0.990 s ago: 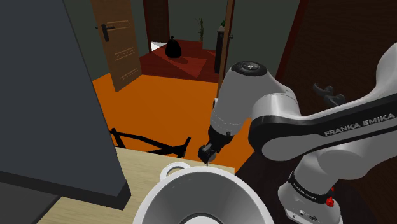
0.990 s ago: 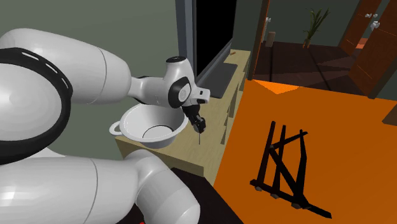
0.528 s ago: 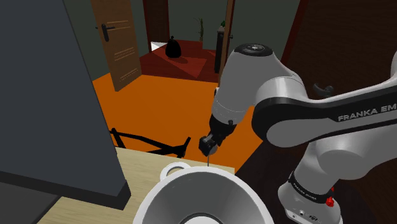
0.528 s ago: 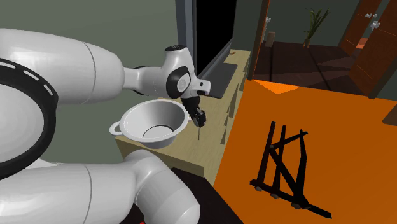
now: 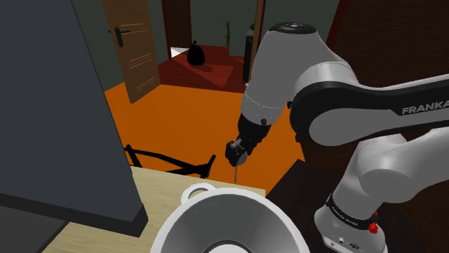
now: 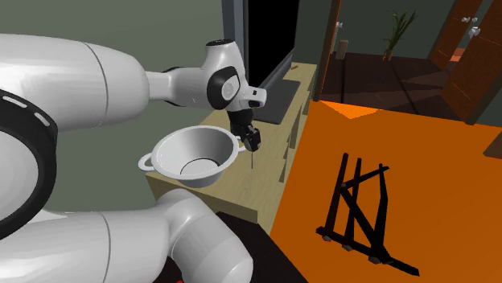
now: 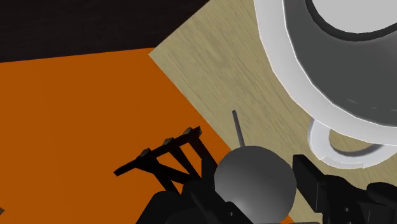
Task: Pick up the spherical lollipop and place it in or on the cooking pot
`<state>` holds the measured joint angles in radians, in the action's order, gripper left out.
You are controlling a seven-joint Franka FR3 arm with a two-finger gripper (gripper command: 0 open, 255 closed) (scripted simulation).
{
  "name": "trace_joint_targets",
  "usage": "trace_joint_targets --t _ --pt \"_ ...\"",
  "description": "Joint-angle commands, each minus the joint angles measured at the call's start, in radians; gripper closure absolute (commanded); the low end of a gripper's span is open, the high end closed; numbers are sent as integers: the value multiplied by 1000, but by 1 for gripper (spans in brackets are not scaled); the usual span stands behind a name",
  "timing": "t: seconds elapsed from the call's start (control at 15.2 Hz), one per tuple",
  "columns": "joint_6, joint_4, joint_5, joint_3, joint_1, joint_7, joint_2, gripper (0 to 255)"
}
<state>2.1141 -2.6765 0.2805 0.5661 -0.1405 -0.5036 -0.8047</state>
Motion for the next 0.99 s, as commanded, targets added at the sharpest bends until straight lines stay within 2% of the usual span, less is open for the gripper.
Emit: trace_joint_targets --t 0.0,0.92 --pt "-32 20 -7 -13 1 5 -12 255" --pt "-221 191 -53 -74 22 19 -30 255"
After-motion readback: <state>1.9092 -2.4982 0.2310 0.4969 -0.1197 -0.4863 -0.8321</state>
